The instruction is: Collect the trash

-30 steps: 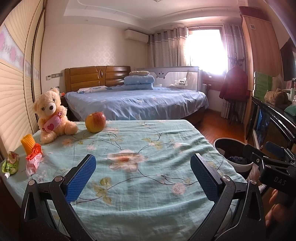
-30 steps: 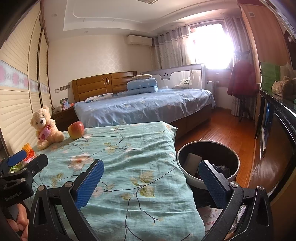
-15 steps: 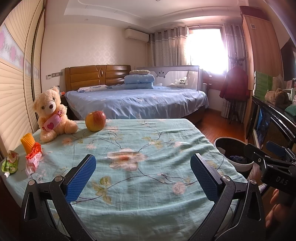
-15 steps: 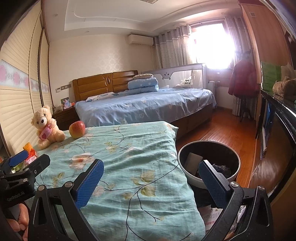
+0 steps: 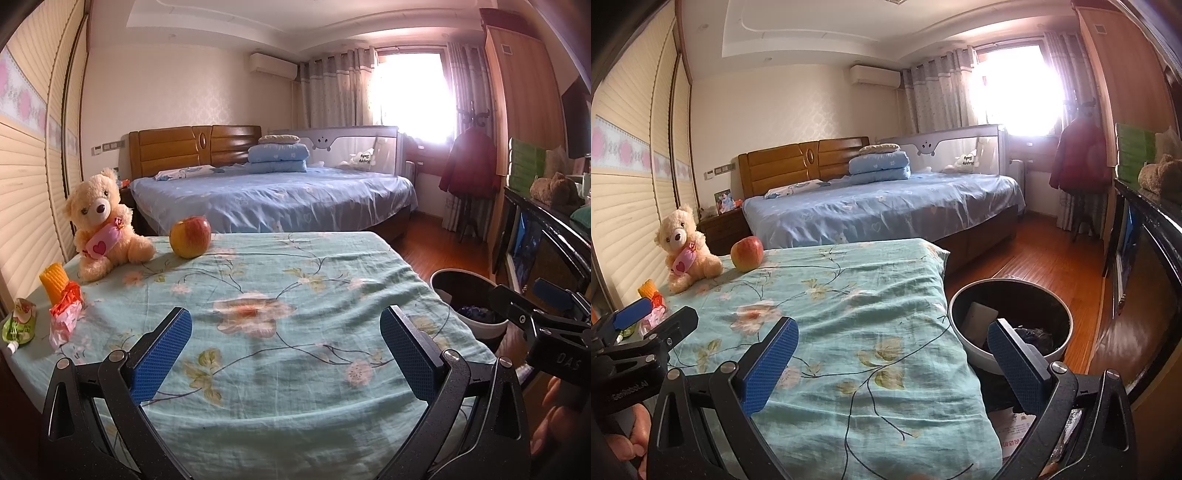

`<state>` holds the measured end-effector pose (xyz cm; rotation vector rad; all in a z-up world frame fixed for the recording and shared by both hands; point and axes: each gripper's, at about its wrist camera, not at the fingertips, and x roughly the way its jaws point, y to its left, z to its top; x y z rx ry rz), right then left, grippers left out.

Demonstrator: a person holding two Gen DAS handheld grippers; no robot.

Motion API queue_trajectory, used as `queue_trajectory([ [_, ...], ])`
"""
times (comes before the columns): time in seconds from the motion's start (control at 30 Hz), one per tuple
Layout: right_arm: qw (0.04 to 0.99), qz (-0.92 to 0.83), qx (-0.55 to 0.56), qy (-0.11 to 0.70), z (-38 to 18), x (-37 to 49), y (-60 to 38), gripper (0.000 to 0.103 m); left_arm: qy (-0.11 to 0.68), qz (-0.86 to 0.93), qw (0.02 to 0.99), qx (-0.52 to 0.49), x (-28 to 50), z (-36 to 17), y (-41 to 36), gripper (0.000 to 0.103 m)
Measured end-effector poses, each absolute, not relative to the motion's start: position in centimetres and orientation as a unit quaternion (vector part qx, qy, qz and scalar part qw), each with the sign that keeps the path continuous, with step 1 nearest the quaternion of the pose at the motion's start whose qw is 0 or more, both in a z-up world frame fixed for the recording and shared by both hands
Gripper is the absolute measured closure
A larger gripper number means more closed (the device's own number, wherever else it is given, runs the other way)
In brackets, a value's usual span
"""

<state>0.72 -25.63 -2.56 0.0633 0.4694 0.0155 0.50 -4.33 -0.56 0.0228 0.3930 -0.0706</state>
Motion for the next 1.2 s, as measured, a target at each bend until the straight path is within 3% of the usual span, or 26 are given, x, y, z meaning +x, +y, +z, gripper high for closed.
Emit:
queue_trajectory([
  [1.2, 0.970, 0.017, 0.029, 0.240, -2.60, 1.42, -25.25, 0.000, 0.197, -0.034, 0.980, 0.013, 0.85, -0.74, -4.21, 0.000],
])
